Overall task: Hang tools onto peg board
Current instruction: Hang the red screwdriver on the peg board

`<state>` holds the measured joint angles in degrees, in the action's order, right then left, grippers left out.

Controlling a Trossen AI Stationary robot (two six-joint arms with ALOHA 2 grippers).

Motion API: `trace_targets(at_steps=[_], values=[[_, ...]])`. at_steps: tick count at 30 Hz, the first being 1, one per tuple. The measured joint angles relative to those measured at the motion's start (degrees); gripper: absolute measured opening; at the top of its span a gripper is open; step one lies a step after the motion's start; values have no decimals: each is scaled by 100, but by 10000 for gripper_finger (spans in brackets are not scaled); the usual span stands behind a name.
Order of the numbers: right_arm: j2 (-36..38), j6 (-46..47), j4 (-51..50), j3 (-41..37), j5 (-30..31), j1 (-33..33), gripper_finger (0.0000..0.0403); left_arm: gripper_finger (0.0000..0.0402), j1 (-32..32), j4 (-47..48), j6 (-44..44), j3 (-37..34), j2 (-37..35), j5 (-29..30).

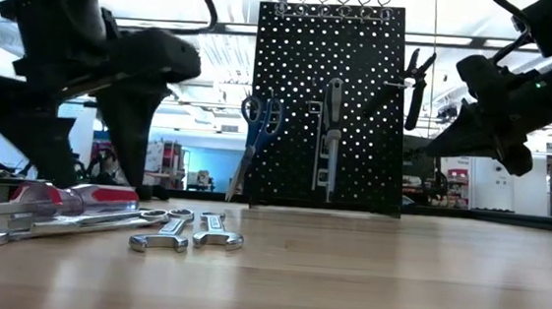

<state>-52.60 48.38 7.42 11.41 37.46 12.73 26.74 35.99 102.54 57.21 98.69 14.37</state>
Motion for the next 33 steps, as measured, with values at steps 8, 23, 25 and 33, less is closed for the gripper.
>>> trace_targets(at_steps=[8, 23, 25, 33], values=[[-2, 2, 0, -41, 2, -2, 3, 277, -22, 11, -109, -9, 323, -36], [-2, -26, 0, -45, 2, -2, 2, 112, -169, 232, -1056, -20, 511, 551], [-2, -26, 21, -45, 2, 2, 2, 112, -191, 255, -1067, -41, 468, 862], [-2, -449, 734, -47, -267, 2, 3, 112, -330, -19, -1762, -55, -464, 1907]])
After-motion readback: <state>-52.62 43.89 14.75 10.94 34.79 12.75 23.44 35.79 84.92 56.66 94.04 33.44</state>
